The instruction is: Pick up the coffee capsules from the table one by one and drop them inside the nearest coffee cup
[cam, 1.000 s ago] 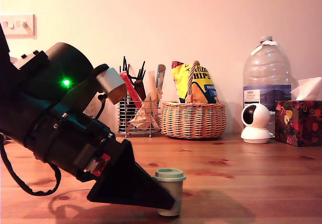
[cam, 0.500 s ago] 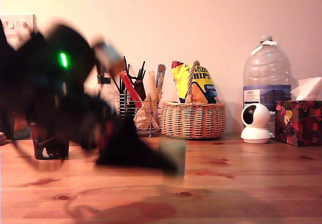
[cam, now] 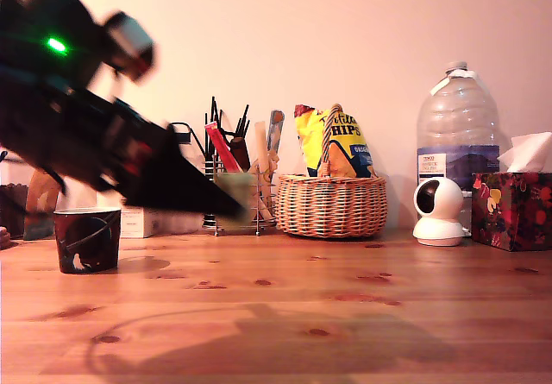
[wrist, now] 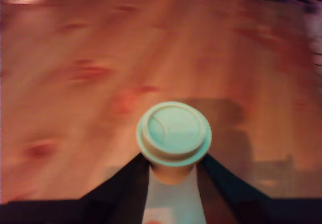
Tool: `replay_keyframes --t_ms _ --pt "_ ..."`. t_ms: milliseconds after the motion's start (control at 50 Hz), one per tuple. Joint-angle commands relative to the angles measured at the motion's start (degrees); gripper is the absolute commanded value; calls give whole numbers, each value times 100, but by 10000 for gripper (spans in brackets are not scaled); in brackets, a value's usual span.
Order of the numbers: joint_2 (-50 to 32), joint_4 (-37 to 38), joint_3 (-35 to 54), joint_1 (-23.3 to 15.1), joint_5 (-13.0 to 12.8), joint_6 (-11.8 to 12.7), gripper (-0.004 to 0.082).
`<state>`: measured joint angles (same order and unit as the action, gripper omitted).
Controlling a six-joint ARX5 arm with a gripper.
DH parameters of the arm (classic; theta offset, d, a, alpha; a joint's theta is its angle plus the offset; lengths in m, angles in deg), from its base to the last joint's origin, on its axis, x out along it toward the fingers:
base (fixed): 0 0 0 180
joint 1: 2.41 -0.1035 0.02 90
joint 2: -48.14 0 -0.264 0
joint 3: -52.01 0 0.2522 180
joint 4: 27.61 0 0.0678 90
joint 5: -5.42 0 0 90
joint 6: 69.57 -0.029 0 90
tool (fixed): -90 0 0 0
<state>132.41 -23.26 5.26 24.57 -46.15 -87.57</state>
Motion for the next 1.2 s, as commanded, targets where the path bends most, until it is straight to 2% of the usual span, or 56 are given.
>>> replay_keyframes --t_ms 0,140,220,280,340,360,460,600,720,760,780,820,840,940,1040,1100,1120,1180 --pt "-144 -15 -31 -151 -15 2 195" --pt "-383 -57 -31 -549 -149 9 195" --pt "-496 -52 -31 -782 -190 133 195" --pt "-566 -50 -31 -953 -212 138 195" --pt "-616 -46 -31 -1137 -280 205 195" --pt "-632 -46 -31 -1191 -302 299 195" --pt "-640 -42 -31 -1464 -396 363 195" --pt "-640 -35 -31 -1799 -586 586 195" --pt "-640 -9 -33 -2068 -813 723 195" --pt "-640 -9 -35 -2138 -881 723 195" --pt "-640 -9 -35 -2175 -911 833 195" --pt "-640 -9 -35 -2251 -986 833 195" --pt "-640 -7 -35 -2282 -1021 938 195" --pt "-640 4 -37 -2433 -1198 1064 195" --pt "-640 42 -52 -2520 -1414 1233 195" --pt "-640 37 -90 -2540 -1517 1252 195" --pt "-640 37 -103 -2540 -1554 1362 195" --pt "-640 28 -151 -2538 -1705 1377 195"
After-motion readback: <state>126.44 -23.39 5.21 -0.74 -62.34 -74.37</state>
